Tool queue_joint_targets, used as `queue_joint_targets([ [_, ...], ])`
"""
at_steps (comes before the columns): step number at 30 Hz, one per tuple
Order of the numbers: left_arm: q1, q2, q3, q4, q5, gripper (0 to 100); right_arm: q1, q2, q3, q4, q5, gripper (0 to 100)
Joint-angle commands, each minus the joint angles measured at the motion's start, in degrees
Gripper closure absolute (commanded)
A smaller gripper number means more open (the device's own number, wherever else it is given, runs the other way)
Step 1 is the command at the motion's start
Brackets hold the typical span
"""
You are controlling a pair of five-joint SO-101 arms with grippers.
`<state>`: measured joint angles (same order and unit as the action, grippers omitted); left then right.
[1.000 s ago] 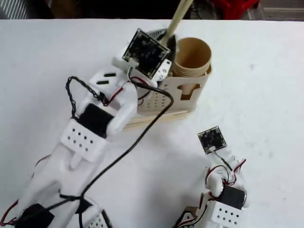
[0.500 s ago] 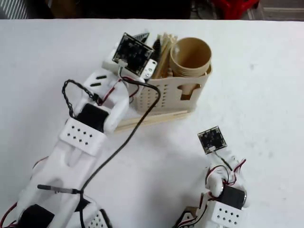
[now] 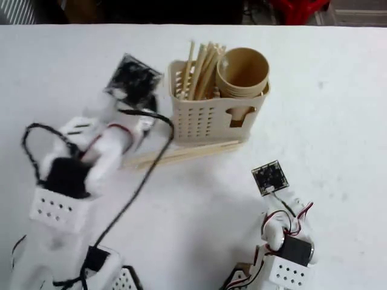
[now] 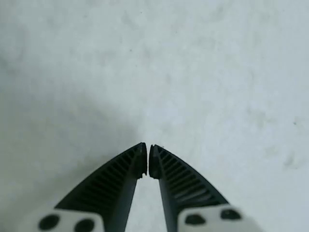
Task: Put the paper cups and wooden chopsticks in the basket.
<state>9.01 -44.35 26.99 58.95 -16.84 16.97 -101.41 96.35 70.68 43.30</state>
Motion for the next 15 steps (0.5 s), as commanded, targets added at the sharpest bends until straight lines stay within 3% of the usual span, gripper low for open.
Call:
queue_joint_targets([
  [1,-12.00,1.01,3.78,-1.05,-1.14,89,-0.57,-0.31,0.62,0.31,0.00,96.7],
  [4,-12.79,7.52,8.88,-5.89,-1.93,89,-0.57,-0.31,0.62,0.31,0.00,96.7],
  [9,-7.60,25.89,12.22,-15.03,-5.80,89,-0.48,-0.31,0.62,0.31,0.00,96.7],
  [15,-6.81,47.96,0.53,-16.09,-2.64,89,-0.48,-0.31,0.62,0.31,0.00,96.7],
])
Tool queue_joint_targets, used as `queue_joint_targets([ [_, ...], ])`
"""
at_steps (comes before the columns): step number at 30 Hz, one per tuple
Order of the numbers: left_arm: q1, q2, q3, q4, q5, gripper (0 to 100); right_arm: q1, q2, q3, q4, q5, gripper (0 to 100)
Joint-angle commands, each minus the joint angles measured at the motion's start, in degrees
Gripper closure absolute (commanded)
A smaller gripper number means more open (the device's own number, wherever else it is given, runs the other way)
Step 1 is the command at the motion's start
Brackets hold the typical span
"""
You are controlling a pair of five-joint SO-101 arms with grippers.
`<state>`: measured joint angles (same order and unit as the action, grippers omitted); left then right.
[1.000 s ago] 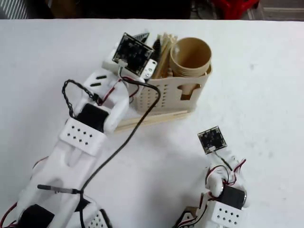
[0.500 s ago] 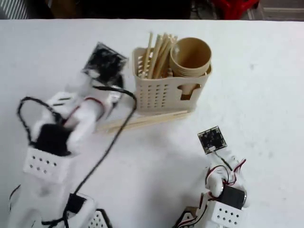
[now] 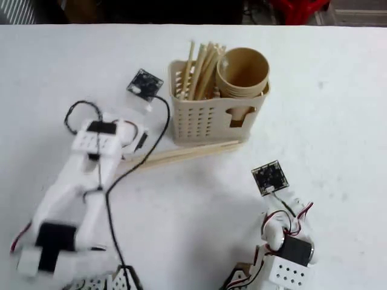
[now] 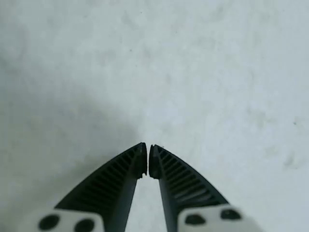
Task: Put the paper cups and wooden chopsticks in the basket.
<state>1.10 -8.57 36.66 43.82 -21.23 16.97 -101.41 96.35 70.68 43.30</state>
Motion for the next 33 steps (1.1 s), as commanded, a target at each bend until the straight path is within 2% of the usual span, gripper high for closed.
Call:
queue_joint_targets([
  [1,1.36,14.99,-11.52,0.62,1.76,89,-0.48,-0.31,0.62,0.31,0.00,96.7],
  [6,4.88,22.46,-16.53,8.00,1.58,89,-0.66,-0.31,0.62,0.31,0.00,96.7],
  [10,8.84,22.64,-14.86,10.73,1.49,89,-0.57,-0.31,0.62,0.31,0.00,96.7],
  [16,11.30,22.64,-14.15,17.85,0.44,89,-0.48,-0.31,0.62,0.31,0.00,96.7],
  [20,10.86,22.64,-14.15,20.66,0.97,89,-0.48,-0.31,0.62,0.31,0.00,96.7],
  [29,8.31,22.64,-14.33,24.53,7.82,89,-0.57,-0.31,0.62,0.31,0.00,96.7],
  [33,3.91,20.18,-14.15,23.56,11.25,89,-0.57,-0.31,0.62,0.31,0.00,96.7],
])
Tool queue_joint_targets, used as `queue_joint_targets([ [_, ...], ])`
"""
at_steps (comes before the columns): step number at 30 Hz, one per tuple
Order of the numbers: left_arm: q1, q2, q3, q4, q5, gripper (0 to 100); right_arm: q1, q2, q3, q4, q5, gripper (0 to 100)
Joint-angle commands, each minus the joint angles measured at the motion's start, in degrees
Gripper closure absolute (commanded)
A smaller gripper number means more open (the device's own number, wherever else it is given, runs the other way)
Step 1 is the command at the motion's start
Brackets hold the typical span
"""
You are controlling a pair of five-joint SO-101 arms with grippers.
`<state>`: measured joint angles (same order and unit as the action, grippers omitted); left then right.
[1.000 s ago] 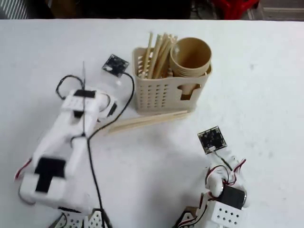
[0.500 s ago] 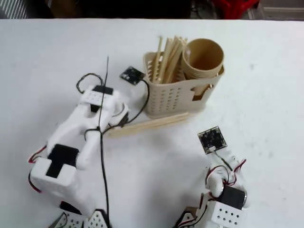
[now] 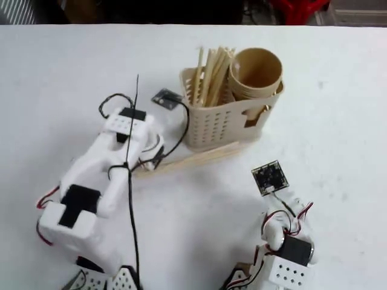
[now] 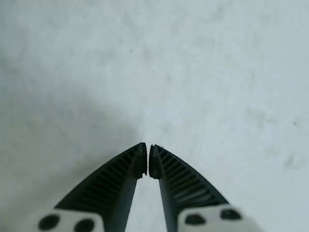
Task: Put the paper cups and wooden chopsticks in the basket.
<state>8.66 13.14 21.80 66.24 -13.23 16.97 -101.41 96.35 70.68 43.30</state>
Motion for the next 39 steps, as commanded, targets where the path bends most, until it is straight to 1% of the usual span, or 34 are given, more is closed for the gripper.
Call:
queue_joint_targets([
  [1,-4.70,-2.77,1.05,0.88,3.87,89,-0.66,-0.31,0.62,0.31,0.00,96.7],
  [3,-6.46,-5.85,2.55,-0.44,5.63,89,-0.66,-0.31,0.62,0.31,0.00,96.7],
  [5,-7.52,-9.27,3.25,-1.76,5.71,89,-0.66,-0.31,0.62,0.31,0.00,96.7],
  [10,-5.76,-15.52,6.95,-0.53,3.43,90,-0.66,-0.31,0.62,0.22,0.00,96.7],
  [13,-4.97,-19.91,10.02,-0.62,-0.53,91,-0.57,-0.31,0.62,0.22,0.00,96.7],
  [17,-4.18,-31.16,18.46,-4.13,-7.12,96,-0.48,-0.31,0.62,0.22,0.00,96.7],
  [19,-2.77,-38.20,23.03,-3.96,-10.55,96,-0.48,-0.31,0.62,0.22,0.00,96.7],
  [22,1.80,-47.78,27.52,-0.70,-19.52,94,-0.66,-0.31,0.62,0.22,0.00,96.7],
  [23,3.74,-50.15,28.04,0.70,-20.92,93,-0.66,-0.31,0.62,0.22,0.00,96.7],
  [25,6.99,-52.35,28.13,1.93,-20.04,88,-0.66,-0.31,0.62,0.22,0.00,96.7],
  [27,9.36,-51.74,27.87,0.62,-19.78,84,-0.66,-0.31,0.62,0.22,0.00,96.7],
  [29,10.15,-48.40,27.34,-2.02,-19.60,83,-0.66,-0.31,0.62,0.22,0.00,96.7],
  [33,10.24,-35.38,22.77,-6.59,-18.90,83,-0.57,-0.31,0.62,0.22,0.00,96.7],
  [37,10.42,-21.58,14.86,-7.91,-19.43,83,-0.48,-0.31,0.62,0.22,0.00,96.7],
  [39,10.33,-16.75,11.25,-7.91,-21.10,83,-0.48,-0.31,0.62,0.22,0.00,96.7],
])
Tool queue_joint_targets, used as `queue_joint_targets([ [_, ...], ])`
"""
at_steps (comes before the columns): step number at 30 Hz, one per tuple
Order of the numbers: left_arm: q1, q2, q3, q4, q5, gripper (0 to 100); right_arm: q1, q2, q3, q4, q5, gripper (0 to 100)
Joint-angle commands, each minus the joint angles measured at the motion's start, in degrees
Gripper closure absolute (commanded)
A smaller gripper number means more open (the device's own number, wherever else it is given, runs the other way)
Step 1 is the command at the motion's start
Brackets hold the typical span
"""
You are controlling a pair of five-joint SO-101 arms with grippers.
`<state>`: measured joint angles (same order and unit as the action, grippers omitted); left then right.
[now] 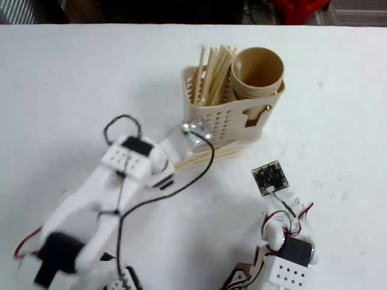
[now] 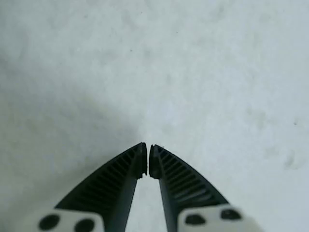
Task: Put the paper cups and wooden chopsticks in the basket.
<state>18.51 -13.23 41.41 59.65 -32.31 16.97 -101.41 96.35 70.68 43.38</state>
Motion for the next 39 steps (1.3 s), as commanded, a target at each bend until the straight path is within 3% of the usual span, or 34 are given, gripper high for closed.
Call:
queue_joint_targets([
  [1,0.40,11.56,-9.85,-1.32,-2.37,83,-0.40,-0.31,0.62,0.22,-0.09,96.7],
  [12,-0.75,21.93,-12.66,-4.92,-2.20,83,-0.40,-0.31,0.62,0.22,-0.09,96.7],
  [23,-1.10,20.70,-10.11,-4.40,-2.73,95,-0.57,-0.31,0.62,0.22,-0.09,96.7],
  [31,-0.84,6.73,1.32,-3.87,-2.81,98,-0.66,-0.31,0.62,0.22,-0.09,96.7],
  [39,-1.10,-10.42,8.97,5.80,-5.45,98,-0.66,-0.31,0.62,0.22,-0.09,96.7],
])
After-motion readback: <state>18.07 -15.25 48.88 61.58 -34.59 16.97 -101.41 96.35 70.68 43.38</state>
